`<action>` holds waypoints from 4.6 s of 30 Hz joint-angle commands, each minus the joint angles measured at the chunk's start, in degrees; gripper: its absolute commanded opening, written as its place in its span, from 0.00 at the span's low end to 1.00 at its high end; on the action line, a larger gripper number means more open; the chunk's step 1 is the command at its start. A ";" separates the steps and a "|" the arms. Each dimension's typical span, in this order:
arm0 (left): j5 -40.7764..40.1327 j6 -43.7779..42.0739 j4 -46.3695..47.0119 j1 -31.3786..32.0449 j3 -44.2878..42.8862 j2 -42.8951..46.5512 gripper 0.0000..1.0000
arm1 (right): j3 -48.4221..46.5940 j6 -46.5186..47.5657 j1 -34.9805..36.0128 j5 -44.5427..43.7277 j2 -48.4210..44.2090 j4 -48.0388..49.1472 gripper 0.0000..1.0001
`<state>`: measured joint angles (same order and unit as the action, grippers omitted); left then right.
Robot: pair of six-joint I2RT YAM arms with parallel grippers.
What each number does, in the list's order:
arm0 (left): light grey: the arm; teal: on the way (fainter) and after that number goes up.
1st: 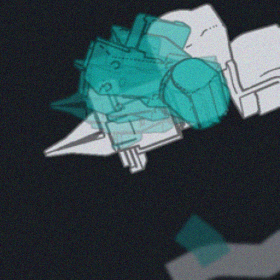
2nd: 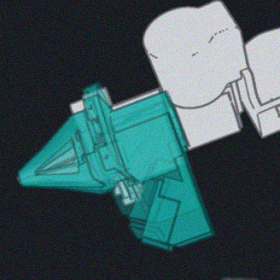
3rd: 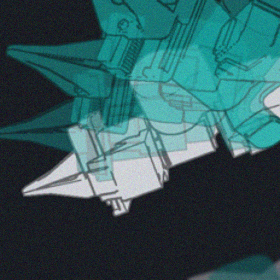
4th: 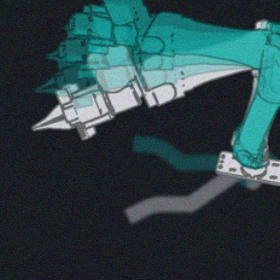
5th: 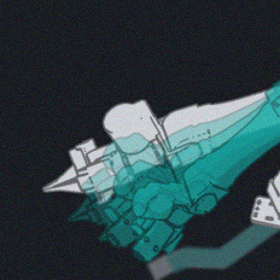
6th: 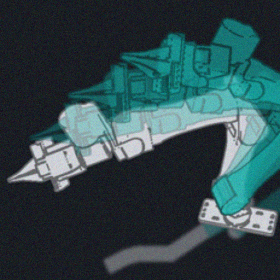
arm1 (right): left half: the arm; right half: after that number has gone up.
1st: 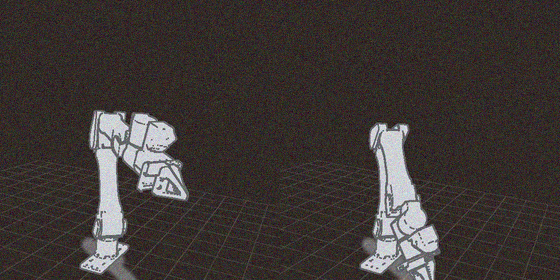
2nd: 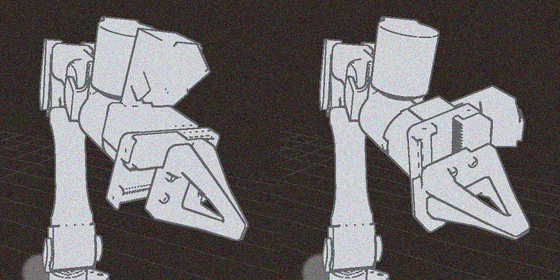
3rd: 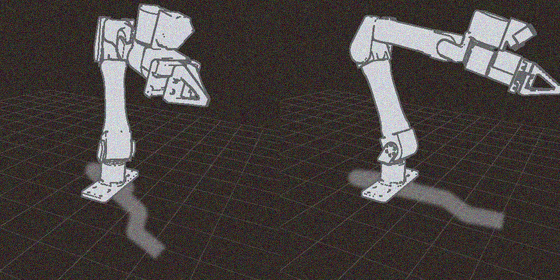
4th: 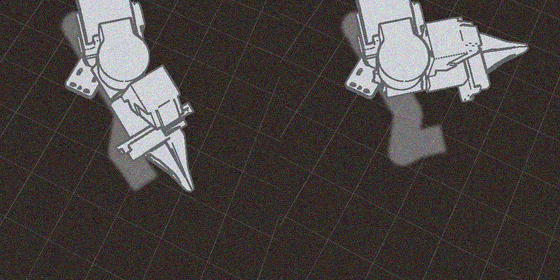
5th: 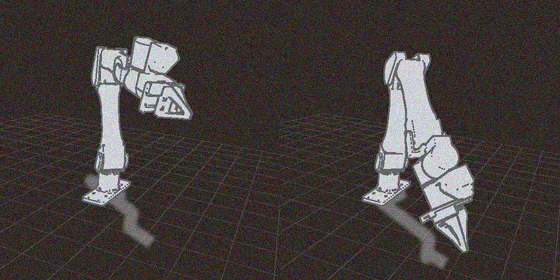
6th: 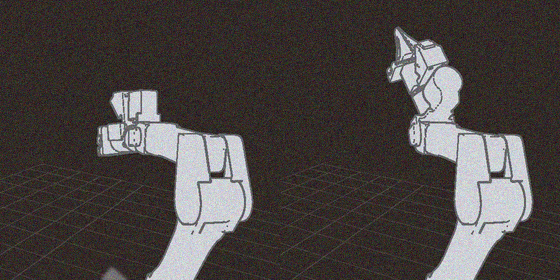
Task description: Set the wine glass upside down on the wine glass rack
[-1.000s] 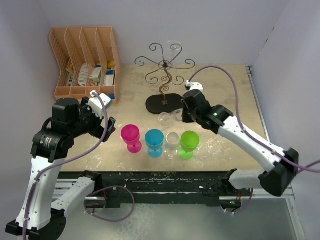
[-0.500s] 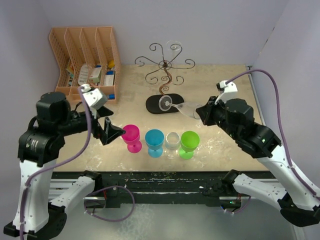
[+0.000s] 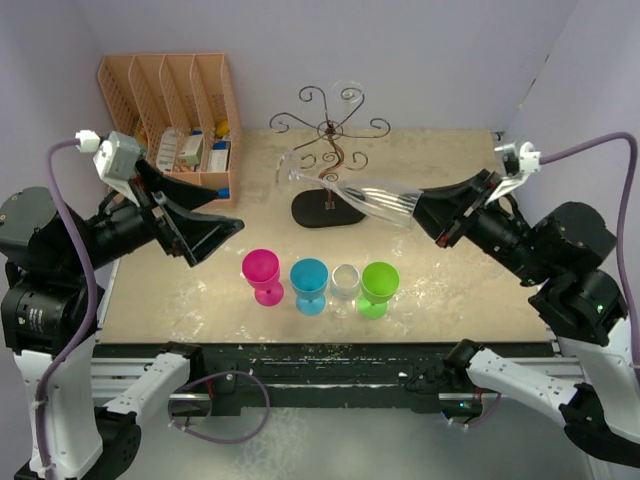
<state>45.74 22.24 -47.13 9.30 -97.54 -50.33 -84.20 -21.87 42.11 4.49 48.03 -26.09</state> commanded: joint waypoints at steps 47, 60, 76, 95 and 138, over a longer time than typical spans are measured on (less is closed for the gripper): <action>-7.81 42.68 71.44 1.74 0.58 -29.56 0.24 | -0.90 2.67 9.43 -3.85 33.42 57.02 0.00; -11.64 31.70 61.03 2.57 2.79 -24.71 0.66 | 9.95 10.08 18.42 -18.43 25.39 67.85 0.00; -2.53 38.57 70.40 3.44 -9.47 -41.55 0.29 | 7.76 22.41 18.32 -19.79 30.85 74.19 0.00; 5.18 29.33 65.44 5.93 -14.48 -40.13 0.00 | 4.91 20.64 18.34 -20.13 37.43 76.99 0.66; 5.46 -18.67 36.27 3.70 -12.58 -34.30 0.00 | 7.98 13.92 8.43 -11.37 18.19 61.57 0.98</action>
<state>58.19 13.39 -5.72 15.05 -107.39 -87.68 -74.70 -3.75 51.44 -8.32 66.54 37.80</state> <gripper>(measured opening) 0.110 0.979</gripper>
